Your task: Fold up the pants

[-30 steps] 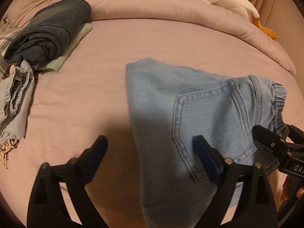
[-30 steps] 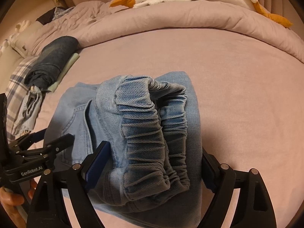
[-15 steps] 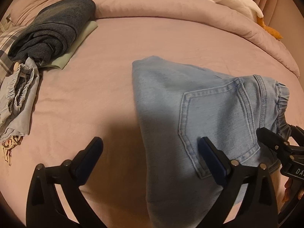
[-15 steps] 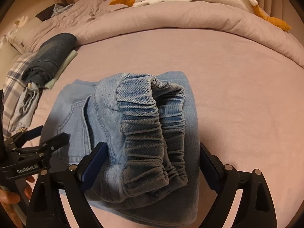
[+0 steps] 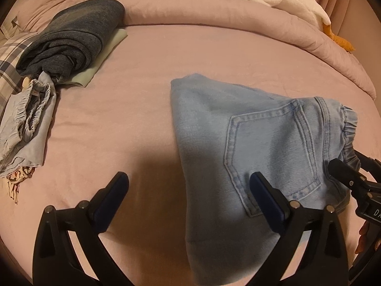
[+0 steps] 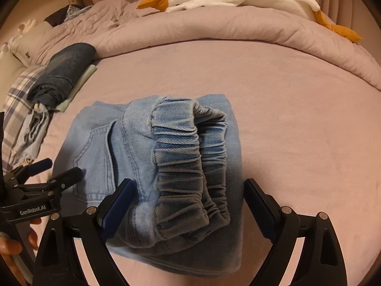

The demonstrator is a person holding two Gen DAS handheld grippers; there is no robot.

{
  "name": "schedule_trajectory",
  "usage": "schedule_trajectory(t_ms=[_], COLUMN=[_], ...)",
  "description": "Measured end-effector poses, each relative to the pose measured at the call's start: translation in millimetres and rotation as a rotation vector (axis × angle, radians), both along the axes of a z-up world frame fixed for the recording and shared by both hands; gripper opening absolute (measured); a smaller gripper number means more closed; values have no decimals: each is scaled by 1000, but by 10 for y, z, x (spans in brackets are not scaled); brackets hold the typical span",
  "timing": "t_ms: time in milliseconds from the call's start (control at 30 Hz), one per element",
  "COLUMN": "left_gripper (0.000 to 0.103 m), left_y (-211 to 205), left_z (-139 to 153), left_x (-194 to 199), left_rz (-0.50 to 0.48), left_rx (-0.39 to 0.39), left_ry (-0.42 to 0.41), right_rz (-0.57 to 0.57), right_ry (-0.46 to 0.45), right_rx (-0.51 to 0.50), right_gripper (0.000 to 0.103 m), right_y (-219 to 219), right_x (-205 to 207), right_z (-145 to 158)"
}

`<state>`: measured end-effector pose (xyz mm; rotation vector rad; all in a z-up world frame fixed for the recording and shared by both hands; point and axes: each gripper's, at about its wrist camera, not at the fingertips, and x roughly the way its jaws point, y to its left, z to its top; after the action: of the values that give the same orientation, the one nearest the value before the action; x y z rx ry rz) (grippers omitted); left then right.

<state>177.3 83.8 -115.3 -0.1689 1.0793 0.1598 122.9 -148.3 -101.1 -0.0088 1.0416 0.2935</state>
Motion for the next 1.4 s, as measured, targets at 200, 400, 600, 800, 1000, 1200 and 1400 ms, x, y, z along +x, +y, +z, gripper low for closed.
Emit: schedule_trajectory(t_ms=[200, 400, 600, 800, 1000, 1200, 1400], left_gripper=[102, 102, 102, 102, 102, 102, 102], left_y=[-33, -60, -101, -151, -241, -293, -399], left_z=[79, 172, 277, 451, 659, 843, 1041], left_x=[-55, -128, -253, -413, -643, -871, -1151], left_rz=[-2, 0, 11, 20, 21, 15, 2], left_rx=[0, 0, -6, -16, 31, 35, 33], left_ry=[-12, -34, -52, -68, -102, -128, -171], right_rz=[-10, -7, 2, 23, 40, 55, 82], right_ry=[-16, -26, -45, -73, -97, -131, -160], right_rx=[5, 9, 17, 19, 25, 31, 41], right_gripper=[92, 92, 92, 92, 92, 92, 92], right_y=[-40, -57, -63, -53, -62, -76, -64], right_x=[-24, -78, -174, -322, -509, -724, -961], right_z=[77, 136, 246, 377, 507, 670, 835])
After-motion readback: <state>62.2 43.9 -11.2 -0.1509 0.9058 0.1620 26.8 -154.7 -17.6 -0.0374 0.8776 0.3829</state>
